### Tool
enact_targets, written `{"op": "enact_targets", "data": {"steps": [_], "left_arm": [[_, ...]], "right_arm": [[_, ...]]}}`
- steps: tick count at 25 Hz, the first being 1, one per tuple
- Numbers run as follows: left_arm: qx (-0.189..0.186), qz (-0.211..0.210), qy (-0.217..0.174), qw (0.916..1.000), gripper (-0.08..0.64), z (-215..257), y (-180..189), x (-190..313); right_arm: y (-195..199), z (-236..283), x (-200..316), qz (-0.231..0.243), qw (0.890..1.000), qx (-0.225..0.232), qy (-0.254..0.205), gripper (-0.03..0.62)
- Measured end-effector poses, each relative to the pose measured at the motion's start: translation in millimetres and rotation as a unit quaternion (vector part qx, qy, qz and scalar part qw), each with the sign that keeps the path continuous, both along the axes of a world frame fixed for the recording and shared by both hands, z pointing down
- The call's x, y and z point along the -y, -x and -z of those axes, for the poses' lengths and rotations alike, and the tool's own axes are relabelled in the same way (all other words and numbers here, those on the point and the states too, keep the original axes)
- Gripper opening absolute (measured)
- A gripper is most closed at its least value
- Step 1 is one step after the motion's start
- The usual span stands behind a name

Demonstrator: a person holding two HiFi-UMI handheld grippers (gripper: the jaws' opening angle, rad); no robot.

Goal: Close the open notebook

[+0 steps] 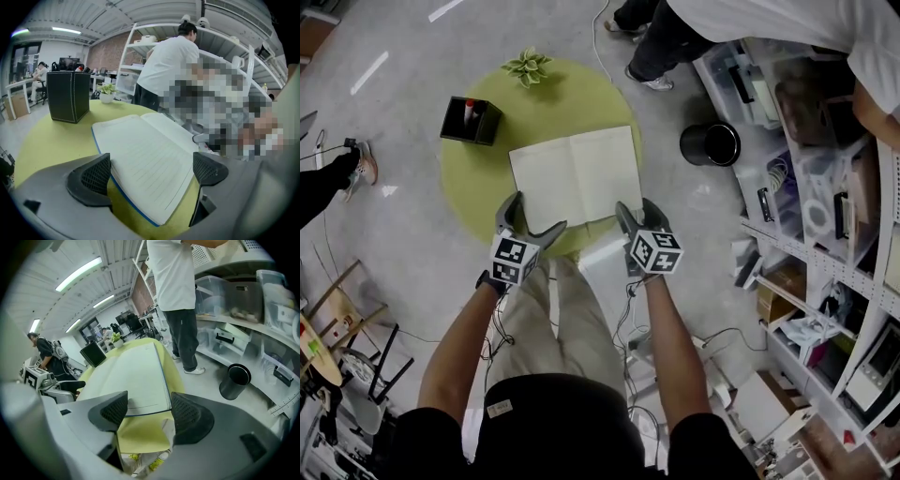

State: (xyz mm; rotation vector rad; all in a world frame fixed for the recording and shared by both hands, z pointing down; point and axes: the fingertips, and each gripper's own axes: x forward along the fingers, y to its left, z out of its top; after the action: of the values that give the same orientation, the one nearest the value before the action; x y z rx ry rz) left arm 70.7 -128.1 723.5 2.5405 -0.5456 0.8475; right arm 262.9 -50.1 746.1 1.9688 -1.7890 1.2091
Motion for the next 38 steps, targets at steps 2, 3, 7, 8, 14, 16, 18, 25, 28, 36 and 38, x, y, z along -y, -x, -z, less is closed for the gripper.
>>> {"op": "enact_targets", "data": {"steps": [2,3,7,8,14,16,18,25,28,36,38], "left_arm": [[0.0,0.002,0.003,1.0,0.554,-2.1,0.2,0.7],[0.001,0.002,0.002,1.0,0.554,-2.6,0.3,1.2],[0.002,0.0,-0.004,1.0,0.554,-2.0,-0.3,3.6],[0.003,-0.002,-0.006,1.0,0.554,-0.6,-0.8,4.5],[-0.009,0.008,0.02,0.9997,0.554,1.8,-2.1,2.4],[-0.008,0.002,0.021,0.9997,0.554,1.8,-1.2,2.7],[-0.007,0.002,0.02,0.9998,0.554,1.9,0.5,2.8],[-0.007,0.001,0.021,0.9997,0.554,1.3,-2.1,3.3],[-0.009,0.001,0.026,0.9996,0.554,2.4,0.2,3.6],[-0.008,0.004,0.026,0.9996,0.554,5.0,2.9,4.0],[-0.006,0.006,0.026,0.9996,0.554,5.8,2.9,2.1]], "right_arm": [[-3.5,2.6,-0.8,-0.005,1.0,-0.01,0.0,0.265],[-5.2,4.1,-1.8,-0.007,1.0,-0.014,0.0,0.248],[-10.1,8.8,-4.5,-0.014,1.0,-0.023,-0.003,0.187],[-10.6,9.7,-4.6,-0.016,1.0,-0.024,-0.004,0.176],[-18.2,15.7,-12.3,-0.023,0.999,-0.03,-0.003,0.138],[-18.7,17.9,-12.2,-0.03,0.999,-0.032,-0.004,0.122],[-17.8,20.9,-12.5,-0.033,0.999,-0.033,-0.007,0.109],[-21.4,30.0,-14.1,-0.035,0.999,-0.035,-0.017,0.083],[-18.5,33.4,-15.7,-0.042,0.998,-0.031,-0.02,0.075],[-10.5,48.1,-27.2,-0.044,0.998,-0.031,-0.024,0.052],[-10.4,52.6,-29.4,-0.042,0.998,-0.033,-0.024,0.049]]}}
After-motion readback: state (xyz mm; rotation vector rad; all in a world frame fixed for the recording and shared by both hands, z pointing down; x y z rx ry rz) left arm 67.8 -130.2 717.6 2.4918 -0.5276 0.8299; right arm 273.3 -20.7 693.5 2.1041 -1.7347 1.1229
